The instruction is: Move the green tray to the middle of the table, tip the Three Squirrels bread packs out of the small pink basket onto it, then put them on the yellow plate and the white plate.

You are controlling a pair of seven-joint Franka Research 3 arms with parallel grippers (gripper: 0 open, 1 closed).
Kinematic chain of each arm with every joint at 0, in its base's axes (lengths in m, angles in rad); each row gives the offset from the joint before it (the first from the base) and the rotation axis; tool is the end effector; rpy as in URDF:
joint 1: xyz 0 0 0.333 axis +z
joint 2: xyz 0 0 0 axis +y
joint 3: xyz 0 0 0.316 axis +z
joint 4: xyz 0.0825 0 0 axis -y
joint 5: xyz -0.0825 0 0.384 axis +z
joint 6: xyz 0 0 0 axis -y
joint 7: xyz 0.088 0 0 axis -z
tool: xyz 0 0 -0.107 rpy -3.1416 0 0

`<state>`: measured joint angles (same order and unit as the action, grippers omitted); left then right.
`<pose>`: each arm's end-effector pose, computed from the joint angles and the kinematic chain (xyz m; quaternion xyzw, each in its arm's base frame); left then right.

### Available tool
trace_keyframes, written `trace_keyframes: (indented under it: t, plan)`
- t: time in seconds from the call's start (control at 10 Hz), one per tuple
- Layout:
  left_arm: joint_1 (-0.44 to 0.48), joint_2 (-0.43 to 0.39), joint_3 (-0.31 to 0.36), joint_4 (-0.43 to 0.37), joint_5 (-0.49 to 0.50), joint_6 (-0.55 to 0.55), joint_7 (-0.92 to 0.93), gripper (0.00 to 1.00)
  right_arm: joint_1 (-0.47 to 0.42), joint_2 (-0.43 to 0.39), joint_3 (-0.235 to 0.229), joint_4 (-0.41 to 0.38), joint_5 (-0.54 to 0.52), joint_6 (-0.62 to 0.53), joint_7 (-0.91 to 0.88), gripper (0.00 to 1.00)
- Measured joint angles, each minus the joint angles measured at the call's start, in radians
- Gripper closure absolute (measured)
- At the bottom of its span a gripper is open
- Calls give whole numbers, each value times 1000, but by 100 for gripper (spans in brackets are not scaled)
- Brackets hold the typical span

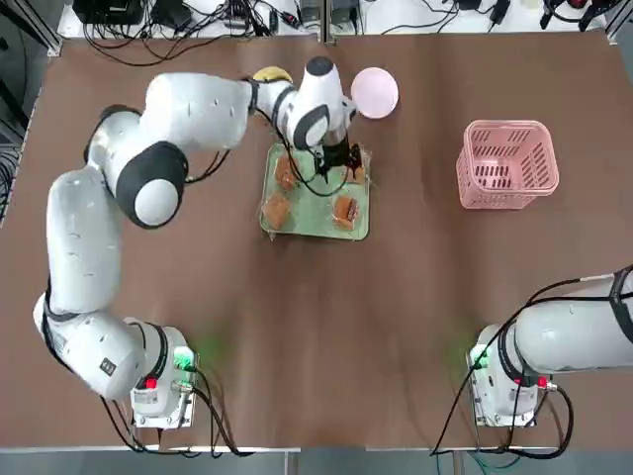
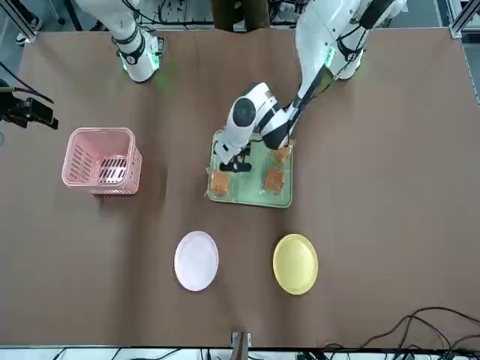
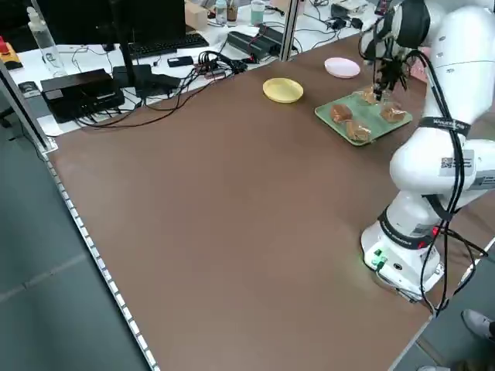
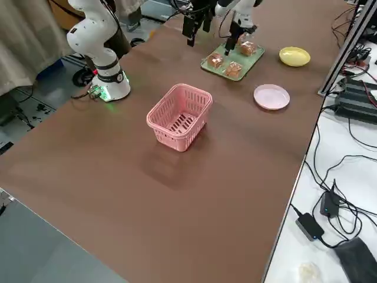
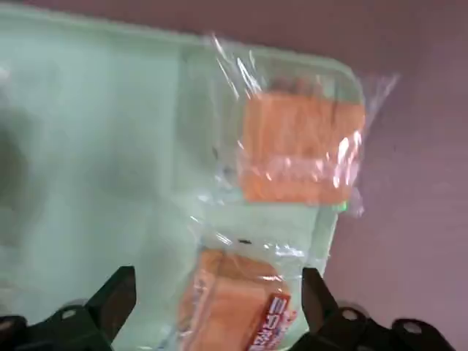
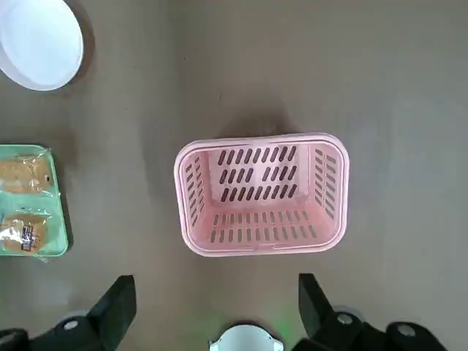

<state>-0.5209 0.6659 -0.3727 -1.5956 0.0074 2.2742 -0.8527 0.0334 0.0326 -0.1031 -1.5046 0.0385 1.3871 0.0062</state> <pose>0.4678 -0.5218 0.2692 0.9935 0.0170 -0.0660 0.0915 0.5438 -0.0323 0.6227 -0.9964 0.0358 0.0743 0.0198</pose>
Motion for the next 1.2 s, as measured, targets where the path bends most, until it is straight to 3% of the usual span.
trace_keyframes:
  t: [0.3,0.6,0.8,1.2]
  plan:
    - [220,-158,7,7,2,-234,197,0,0,0,0,0,0,0,0,2]
    - [475,-214,11,20,63,-322,386,0,2,1,6,-1,2,11,-9,2]
    - [569,-217,11,77,167,-359,439,0,38,12,17,-2,10,61,-13,3]
    - [684,-246,9,155,209,-371,539,0,183,96,23,-30,13,232,-1,4]
